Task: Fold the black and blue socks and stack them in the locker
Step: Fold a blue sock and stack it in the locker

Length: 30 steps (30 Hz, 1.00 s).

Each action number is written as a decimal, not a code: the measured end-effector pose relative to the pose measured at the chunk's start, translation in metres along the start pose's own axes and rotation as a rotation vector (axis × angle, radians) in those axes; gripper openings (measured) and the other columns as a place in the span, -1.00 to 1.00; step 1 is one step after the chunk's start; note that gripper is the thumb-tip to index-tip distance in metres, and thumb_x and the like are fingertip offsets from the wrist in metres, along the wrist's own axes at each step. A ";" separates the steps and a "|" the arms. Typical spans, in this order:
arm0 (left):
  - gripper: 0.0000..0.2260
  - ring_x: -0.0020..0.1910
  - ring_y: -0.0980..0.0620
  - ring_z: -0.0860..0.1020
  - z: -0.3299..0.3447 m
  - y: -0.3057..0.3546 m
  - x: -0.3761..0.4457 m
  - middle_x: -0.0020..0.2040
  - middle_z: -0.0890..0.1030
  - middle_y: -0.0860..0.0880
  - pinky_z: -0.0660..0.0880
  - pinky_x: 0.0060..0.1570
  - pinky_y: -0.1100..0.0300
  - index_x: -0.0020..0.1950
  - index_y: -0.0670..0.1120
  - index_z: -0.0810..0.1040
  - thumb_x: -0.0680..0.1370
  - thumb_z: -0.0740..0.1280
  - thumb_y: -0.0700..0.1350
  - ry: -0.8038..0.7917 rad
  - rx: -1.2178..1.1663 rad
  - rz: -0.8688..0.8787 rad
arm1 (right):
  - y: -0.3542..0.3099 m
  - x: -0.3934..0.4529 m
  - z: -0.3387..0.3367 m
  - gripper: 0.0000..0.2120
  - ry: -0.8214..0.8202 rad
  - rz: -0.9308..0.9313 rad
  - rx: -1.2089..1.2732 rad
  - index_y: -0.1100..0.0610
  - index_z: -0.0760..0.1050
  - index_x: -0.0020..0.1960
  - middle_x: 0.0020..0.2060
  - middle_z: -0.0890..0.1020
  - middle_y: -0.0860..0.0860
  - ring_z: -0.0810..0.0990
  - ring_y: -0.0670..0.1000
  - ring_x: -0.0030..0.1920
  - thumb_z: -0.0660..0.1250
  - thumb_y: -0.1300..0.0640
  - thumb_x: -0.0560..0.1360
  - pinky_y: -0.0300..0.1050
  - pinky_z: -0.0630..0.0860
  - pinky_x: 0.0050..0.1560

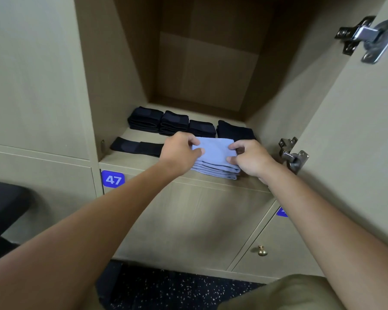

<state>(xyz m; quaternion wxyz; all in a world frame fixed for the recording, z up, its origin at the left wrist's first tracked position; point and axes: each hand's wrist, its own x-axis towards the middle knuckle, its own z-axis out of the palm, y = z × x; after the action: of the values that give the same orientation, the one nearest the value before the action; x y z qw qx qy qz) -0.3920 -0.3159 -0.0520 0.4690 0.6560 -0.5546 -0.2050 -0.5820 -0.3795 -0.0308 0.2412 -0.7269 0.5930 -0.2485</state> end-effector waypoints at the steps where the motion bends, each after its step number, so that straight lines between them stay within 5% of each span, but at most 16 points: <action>1: -0.73 -0.11 0.03 0.56 0.000 0.001 0.000 0.02 0.58 0.00 0.56 -0.05 0.17 0.24 -0.11 0.64 0.57 0.46 -0.05 0.003 0.031 0.019 | 0.000 0.000 0.000 -0.59 0.001 -0.007 -0.016 0.09 0.55 0.35 0.25 0.56 0.03 0.53 0.07 0.27 0.48 0.17 0.52 -0.09 0.46 0.32; 14: -0.75 0.05 0.04 0.61 -0.009 0.003 -0.003 0.14 0.64 0.01 0.48 -0.07 0.25 0.21 -0.06 0.63 0.56 0.45 -0.04 -0.017 0.048 0.053 | -0.005 -0.003 -0.004 -0.65 0.112 -0.075 0.102 0.14 0.61 0.29 0.16 0.63 0.05 0.58 0.06 0.13 0.46 0.27 0.51 -0.19 0.42 0.12; 19: -0.71 -0.15 0.07 0.55 -0.012 0.000 -0.008 0.12 0.63 0.03 0.50 -0.07 0.20 0.30 -0.03 0.60 0.59 0.42 -0.02 -0.074 0.039 0.039 | -0.001 -0.005 -0.003 -0.61 0.093 -0.079 0.109 0.13 0.59 0.32 0.12 0.62 0.02 0.57 0.02 0.06 0.47 0.26 0.50 -0.16 0.45 0.12; 25: -0.80 -0.20 0.17 0.61 -0.022 0.003 -0.011 0.03 0.66 0.01 0.37 -0.36 0.50 0.21 -0.05 0.61 0.60 0.41 -0.05 -0.066 0.057 0.073 | 0.001 -0.005 -0.002 -0.67 0.091 -0.082 0.070 0.13 0.61 0.27 0.18 0.61 0.01 0.56 0.01 0.15 0.47 0.19 0.52 -0.18 0.42 0.16; 30: -0.90 -0.12 0.21 0.55 -0.043 0.001 -0.016 0.06 0.65 0.14 0.35 -0.22 0.33 0.08 0.02 0.63 0.60 0.38 -0.03 -0.065 0.159 0.151 | -0.011 -0.010 -0.005 -0.78 0.156 -0.166 0.017 0.11 0.66 0.16 0.07 0.63 -0.04 0.52 -0.06 0.04 0.47 0.13 0.53 -0.25 0.35 0.06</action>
<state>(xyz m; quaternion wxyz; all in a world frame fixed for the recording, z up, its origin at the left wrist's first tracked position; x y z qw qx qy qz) -0.3634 -0.2848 -0.0347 0.4115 0.6406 -0.6317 -0.1456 -0.5791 -0.3677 -0.0208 0.1789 -0.7500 0.5455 -0.3285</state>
